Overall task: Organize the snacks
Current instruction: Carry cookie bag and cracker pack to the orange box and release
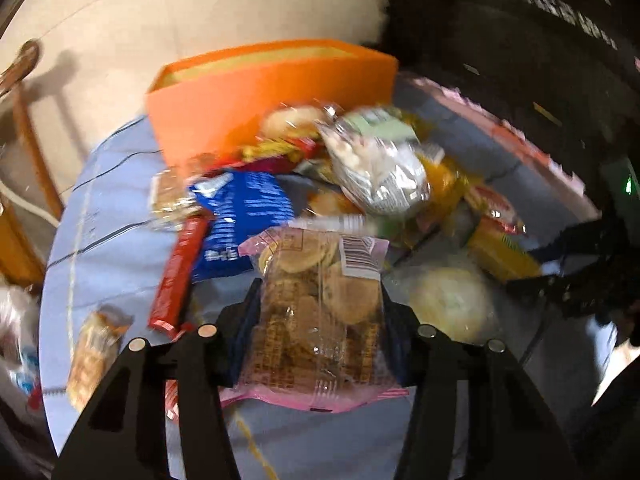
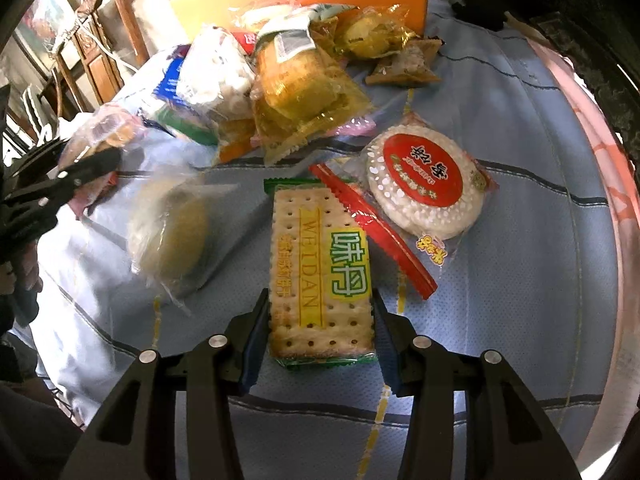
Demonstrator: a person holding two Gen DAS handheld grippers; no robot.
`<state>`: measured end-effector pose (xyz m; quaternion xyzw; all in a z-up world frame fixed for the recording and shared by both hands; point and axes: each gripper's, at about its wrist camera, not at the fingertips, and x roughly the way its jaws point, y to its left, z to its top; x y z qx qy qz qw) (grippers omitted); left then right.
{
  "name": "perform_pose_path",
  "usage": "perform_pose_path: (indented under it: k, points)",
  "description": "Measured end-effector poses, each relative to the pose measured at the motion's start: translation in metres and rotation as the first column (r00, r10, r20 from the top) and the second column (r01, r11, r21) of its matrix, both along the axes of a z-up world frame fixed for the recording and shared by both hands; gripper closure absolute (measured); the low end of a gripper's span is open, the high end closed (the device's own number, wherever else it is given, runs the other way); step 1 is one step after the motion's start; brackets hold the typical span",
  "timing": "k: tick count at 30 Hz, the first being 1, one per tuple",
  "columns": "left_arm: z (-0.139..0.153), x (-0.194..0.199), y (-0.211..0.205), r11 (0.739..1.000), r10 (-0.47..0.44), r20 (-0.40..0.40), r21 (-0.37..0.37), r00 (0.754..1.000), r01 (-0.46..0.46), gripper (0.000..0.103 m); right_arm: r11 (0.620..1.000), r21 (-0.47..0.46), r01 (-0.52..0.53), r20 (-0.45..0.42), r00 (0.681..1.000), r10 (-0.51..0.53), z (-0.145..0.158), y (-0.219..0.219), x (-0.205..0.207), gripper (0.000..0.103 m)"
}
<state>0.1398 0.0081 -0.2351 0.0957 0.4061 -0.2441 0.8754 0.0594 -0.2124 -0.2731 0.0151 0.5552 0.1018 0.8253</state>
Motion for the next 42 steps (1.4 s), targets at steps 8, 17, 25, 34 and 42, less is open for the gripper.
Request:
perform_pose_path:
  k: [8,17,25,34,42]
  points:
    - [0.034,-0.021,0.029,0.993,0.107,0.014,-0.06,0.994,-0.106,0.052,0.999,0.038,-0.018,0.075,0.997,0.016,0.041,0.003,-0.003,0.056]
    - [0.091,-0.006,0.046,0.976,0.197,0.067,-0.104,0.978,-0.19,0.052,0.999,0.041,-0.027,0.254,0.967,0.016,0.137,0.014,0.01,0.056]
    - [0.163,0.026,0.03,0.973,0.205,0.17,-0.139,0.964,-0.183,0.052,0.999,0.05,-0.022,0.412,0.911,-0.001,0.218,0.014,0.035,0.056]
    - [0.187,0.056,0.016,0.977,0.19,0.196,-0.139,0.962,-0.164,0.052,0.997,0.083,0.002,0.436,0.899,-0.038,0.239,0.003,0.065,0.056]
    - [0.182,0.109,0.002,0.974,0.202,0.175,-0.141,0.964,-0.178,0.052,0.992,0.119,0.042,0.431,0.898,-0.09,0.239,0.001,0.109,0.056]
